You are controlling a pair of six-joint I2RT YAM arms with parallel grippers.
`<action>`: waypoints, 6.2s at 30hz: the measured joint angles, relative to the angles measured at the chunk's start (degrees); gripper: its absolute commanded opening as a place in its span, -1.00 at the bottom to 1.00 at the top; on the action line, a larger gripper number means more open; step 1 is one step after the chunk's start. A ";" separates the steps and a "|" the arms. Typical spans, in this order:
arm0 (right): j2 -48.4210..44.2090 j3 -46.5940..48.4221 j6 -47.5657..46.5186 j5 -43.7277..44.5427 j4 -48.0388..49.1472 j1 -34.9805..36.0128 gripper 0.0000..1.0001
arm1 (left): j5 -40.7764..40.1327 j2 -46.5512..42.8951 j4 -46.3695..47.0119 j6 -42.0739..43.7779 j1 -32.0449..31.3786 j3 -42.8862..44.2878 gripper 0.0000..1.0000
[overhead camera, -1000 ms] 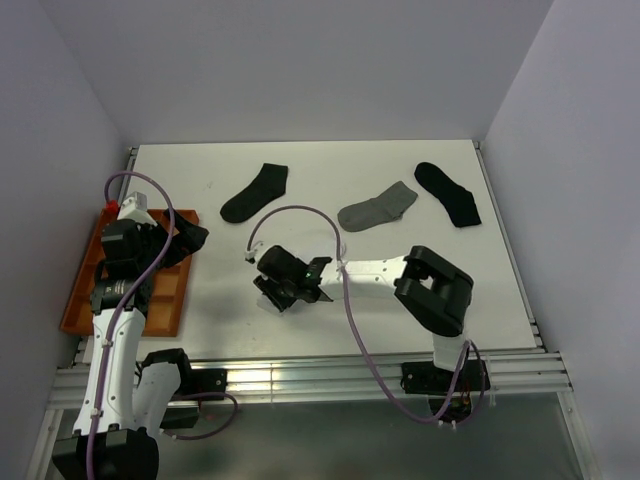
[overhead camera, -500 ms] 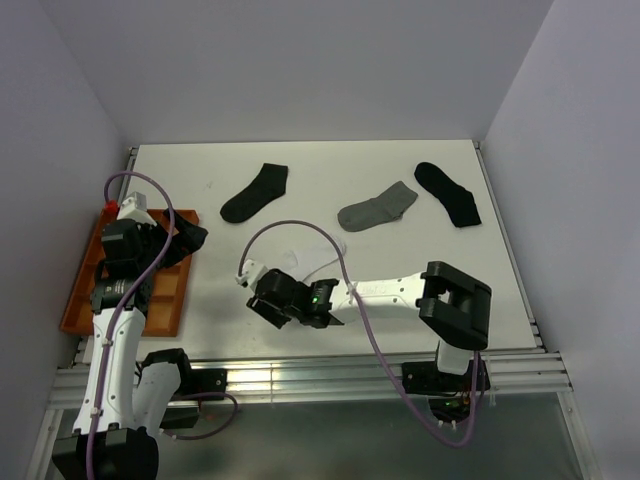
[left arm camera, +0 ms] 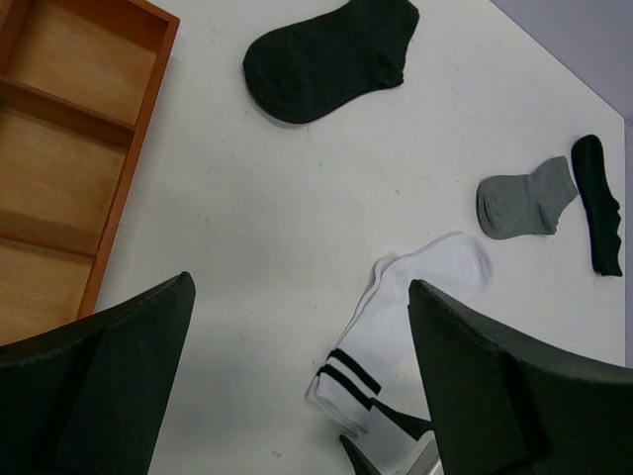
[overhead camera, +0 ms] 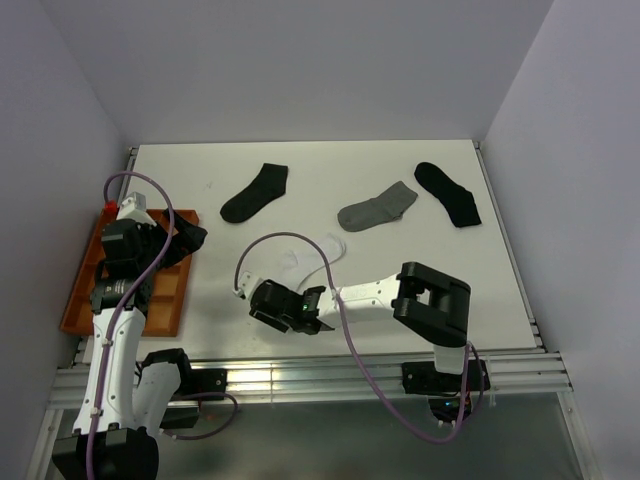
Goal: Roll the socks
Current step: Roll the sock at the center of the board.
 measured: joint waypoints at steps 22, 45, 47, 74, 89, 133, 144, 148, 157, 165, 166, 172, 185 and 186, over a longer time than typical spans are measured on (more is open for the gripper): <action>3.63 2.49 -1.33 4.46 1.70 1.22 -1.00 | -3.41 0.46 -0.50 -0.63 -0.22 0.00 0.89; -2.45 -4.63 13.03 -30.42 9.55 -16.28 -1.00 | -10.91 9.68 7.91 -23.58 -27.47 -14.29 0.73; -2.38 -4.81 15.10 -35.12 10.78 -18.23 -1.00 | -10.95 11.58 10.16 -25.64 -29.16 -15.50 0.72; 9.79 -10.60 44.96 -63.87 32.83 -30.27 -1.00 | -14.84 8.83 21.53 -36.52 -36.83 -27.47 -0.10; 11.17 -10.34 47.78 -65.64 34.29 -30.86 -1.00 | -14.34 15.76 27.28 -36.72 -38.51 -28.04 -0.61; 11.98 -6.99 47.08 -66.20 28.61 -30.93 -1.00 | -13.75 27.65 36.20 -38.62 -38.66 -23.43 -0.43; 9.86 -6.16 44.57 -63.36 24.63 -30.93 -0.31 | -13.94 33.75 37.31 -42.51 -38.77 -20.11 -0.99; 5.60 -6.84 40.06 -58.25 21.05 -30.60 -0.11 | -14.49 34.95 35.12 -42.69 -39.10 -17.77 -0.99; -4.39 -7.26 28.72 -37.18 11.43 -23.91 -0.08 | -16.04 34.86 30.97 -42.73 -39.91 -15.74 -0.99; -3.74 -3.48 23.91 -20.44 4.68 -14.69 -0.09 | -16.74 34.69 28.96 -42.73 -40.35 -14.91 -0.99; -3.39 -3.06 23.54 -18.93 4.39 -14.08 -0.09 | -16.81 34.62 28.85 -42.75 -40.39 -14.91 -0.99; -0.92 0.00 22.03 -11.26 1.03 -11.52 -0.42 | -17.22 34.53 28.57 -43.56 -40.52 -14.91 -0.99; -0.57 -3.43 25.31 -27.47 6.75 -17.88 -1.00 | -19.30 26.82 27.08 -45.83 -40.72 -20.35 -0.59; -0.55 -4.68 26.36 -31.91 8.83 -19.89 -1.00 | -19.30 26.12 26.99 -45.88 -40.72 -20.87 -0.45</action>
